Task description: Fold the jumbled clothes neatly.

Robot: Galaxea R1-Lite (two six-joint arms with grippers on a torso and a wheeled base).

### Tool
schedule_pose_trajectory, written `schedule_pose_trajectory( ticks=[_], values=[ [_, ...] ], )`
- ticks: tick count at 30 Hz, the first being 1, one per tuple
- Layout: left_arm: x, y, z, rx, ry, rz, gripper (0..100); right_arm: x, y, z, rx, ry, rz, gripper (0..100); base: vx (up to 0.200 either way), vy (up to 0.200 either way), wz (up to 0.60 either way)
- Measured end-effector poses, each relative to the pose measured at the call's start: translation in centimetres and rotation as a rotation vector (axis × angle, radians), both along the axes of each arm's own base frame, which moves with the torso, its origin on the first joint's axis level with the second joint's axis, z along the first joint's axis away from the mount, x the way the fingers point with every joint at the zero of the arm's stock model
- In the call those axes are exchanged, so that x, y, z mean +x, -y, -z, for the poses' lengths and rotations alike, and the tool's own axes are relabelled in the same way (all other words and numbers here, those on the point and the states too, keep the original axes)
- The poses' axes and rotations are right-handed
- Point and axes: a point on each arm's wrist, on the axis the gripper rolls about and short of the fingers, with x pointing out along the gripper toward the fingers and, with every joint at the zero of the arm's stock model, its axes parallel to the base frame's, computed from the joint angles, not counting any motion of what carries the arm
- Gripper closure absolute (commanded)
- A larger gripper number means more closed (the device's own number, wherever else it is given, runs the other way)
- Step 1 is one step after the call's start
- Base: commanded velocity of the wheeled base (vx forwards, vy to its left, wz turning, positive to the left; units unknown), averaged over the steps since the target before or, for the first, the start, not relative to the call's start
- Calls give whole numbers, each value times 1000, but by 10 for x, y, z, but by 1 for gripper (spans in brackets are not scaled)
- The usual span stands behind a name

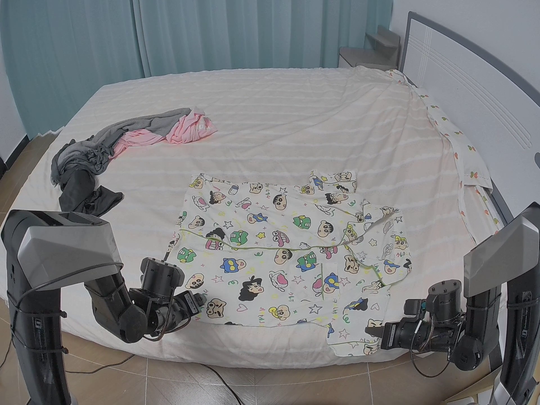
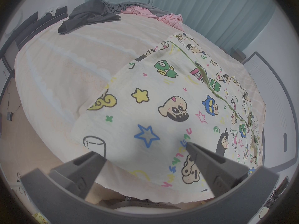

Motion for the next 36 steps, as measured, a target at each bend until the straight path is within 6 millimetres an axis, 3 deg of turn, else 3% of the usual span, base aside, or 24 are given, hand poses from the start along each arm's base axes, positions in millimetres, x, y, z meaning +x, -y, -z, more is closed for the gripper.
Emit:
schedule_pose_trajectory(
  ticks=[15, 36],
  values=[
    [-10, -3, -11, 2, 8, 1, 100, -2, 2, -1, -2, -6, 4, 100, 0, 0, 0],
    [-55, -11, -28, 15, -30, 24, 100, -25, 10, -11, -7, -52, -10, 100, 0, 0, 0]
  ],
)
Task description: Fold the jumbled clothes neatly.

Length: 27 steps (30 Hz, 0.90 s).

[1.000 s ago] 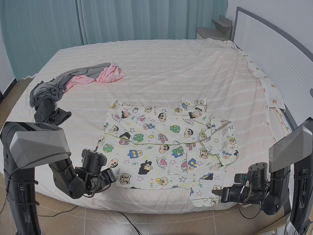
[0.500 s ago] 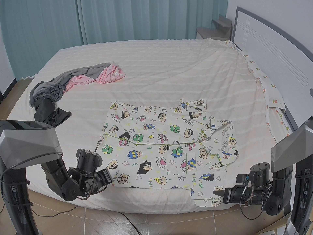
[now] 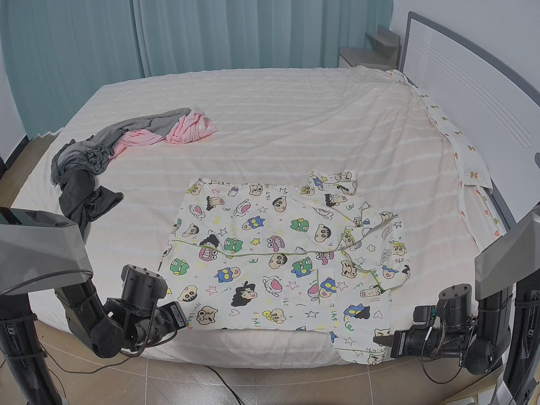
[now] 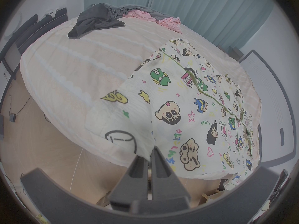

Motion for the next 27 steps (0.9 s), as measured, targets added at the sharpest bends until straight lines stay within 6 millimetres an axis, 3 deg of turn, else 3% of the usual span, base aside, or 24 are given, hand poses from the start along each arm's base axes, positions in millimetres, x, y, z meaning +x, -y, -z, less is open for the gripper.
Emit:
schedule_pose_trajectory(
  ticks=[13, 27],
  values=[
    [-19, 4, -1, 10, -30, 36, 100, -2, -1, -2, 0, 4, -13, 100, 0, 0, 0],
    [-27, 5, 1, 19, -52, 54, 100, -14, 2, 1, -44, -119, -50, 100, 0, 0, 0]
  ],
)
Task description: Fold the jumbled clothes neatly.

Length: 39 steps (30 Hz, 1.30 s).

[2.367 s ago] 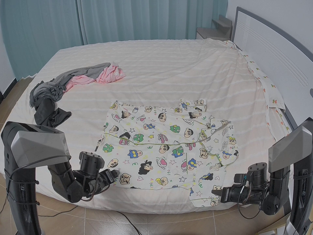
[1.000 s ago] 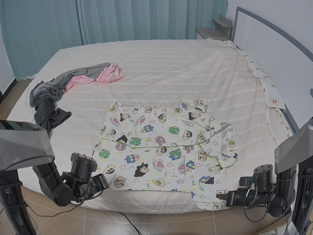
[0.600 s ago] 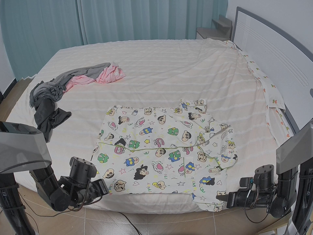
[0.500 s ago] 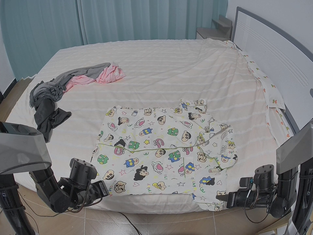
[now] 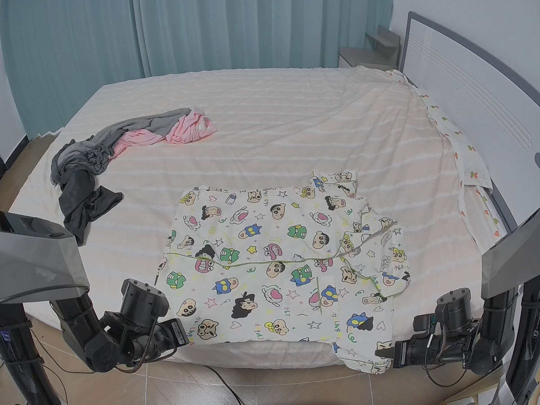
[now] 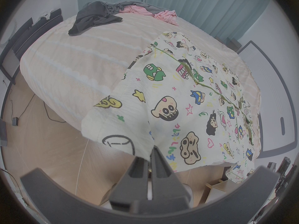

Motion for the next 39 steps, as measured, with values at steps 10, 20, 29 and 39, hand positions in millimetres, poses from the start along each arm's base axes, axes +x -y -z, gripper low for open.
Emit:
schedule_pose_trajectory(
  ticks=[10, 20, 29, 39],
  values=[
    [9, 4, -6, 5, 50, -9, 100, 12, -2, -17, 86, 167, 3, 100, 0, 0, 0],
    [50, 22, -35, -50, 182, -17, 100, 35, 3, -29, 150, 259, 83, 100, 0, 0, 0],
    [91, 36, -57, -78, 236, -31, 100, 69, 4, -38, 198, 374, 114, 100, 0, 0, 0],
    [128, 38, -45, -81, 257, -67, 100, 113, 5, -36, 225, 480, 147, 100, 0, 0, 0]
  ],
)
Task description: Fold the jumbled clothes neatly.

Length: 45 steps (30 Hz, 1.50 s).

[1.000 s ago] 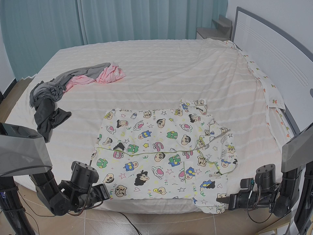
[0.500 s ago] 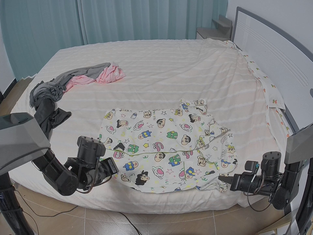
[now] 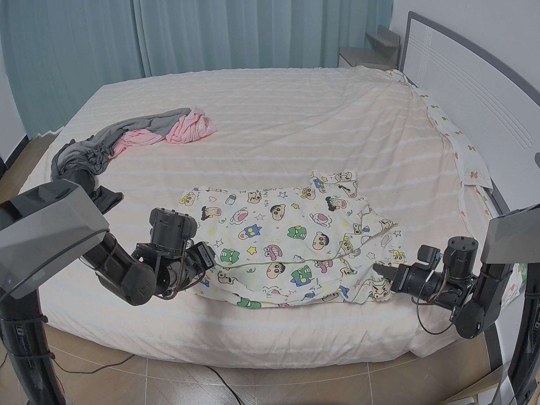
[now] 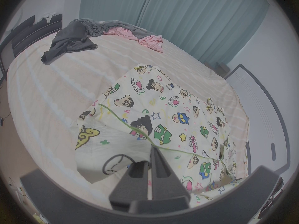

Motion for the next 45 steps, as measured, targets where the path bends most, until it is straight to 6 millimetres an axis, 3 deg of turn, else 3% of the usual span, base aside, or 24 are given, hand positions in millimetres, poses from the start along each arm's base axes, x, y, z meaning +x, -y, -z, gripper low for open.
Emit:
schedule_pose_trajectory(
  ticks=[11, 30, 31, 33, 34, 45],
  values=[
    [24, 0, 12, -24, 17, -37, 100, 29, 22, 13, 5, 26, 83, 100, 0, 0, 0],
    [51, -5, 21, -96, 41, -110, 100, 38, 27, 31, -1, -1, 106, 100, 0, 0, 0],
    [52, -5, 22, -97, 42, -110, 0, 38, 28, 31, -1, -1, 108, 100, 0, 0, 0],
    [54, -5, 23, -97, 43, -111, 0, 39, 28, 32, -1, 0, 110, 100, 0, 0, 0],
    [55, -5, 24, -97, 42, -112, 0, 39, 29, 32, -1, 1, 112, 0, 0, 0, 0],
    [60, -8, 28, -68, 54, -150, 0, 44, 39, 36, -4, -1, 152, 0, 0, 0, 0]
  ],
)
